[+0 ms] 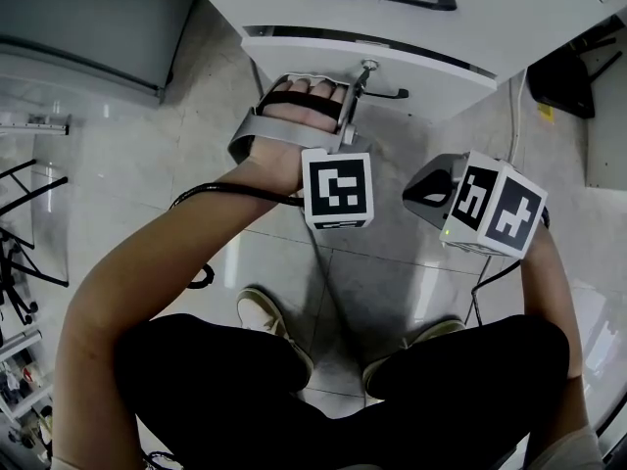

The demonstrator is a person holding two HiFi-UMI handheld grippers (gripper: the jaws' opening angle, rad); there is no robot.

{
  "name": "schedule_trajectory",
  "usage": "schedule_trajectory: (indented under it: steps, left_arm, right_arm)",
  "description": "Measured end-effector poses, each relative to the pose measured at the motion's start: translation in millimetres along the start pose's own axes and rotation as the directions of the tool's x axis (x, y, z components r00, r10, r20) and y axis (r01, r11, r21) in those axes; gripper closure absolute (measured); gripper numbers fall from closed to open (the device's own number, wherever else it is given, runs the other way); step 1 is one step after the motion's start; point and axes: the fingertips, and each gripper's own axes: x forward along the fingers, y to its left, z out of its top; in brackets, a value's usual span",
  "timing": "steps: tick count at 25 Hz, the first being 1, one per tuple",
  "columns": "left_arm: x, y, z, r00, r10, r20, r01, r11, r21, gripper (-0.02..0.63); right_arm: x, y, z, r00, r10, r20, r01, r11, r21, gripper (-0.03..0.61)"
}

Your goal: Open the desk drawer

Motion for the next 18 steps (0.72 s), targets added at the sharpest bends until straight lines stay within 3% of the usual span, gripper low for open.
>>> schedule_trajectory:
  steps: [5, 18]
  left_arm:
    - [0.3, 6.9, 1.8, 0.998, 0.040, 0.045, -0.042, 0.998, 0.053, 0.586]
    - [-2.4, 7.3, 0.9, 0.997, 0.058, 0.050, -0.061, 0.996, 0.062, 0.594]
  right_arm:
    - [6.0, 3.5, 2.2, 1.000, 0.020, -0.011, -0.021, 1.000, -0.013, 0.563]
    - [10.9, 8.0, 4.6, 0.999, 0.033, -0.037, -0.034, 0.999, -0.028, 0.563]
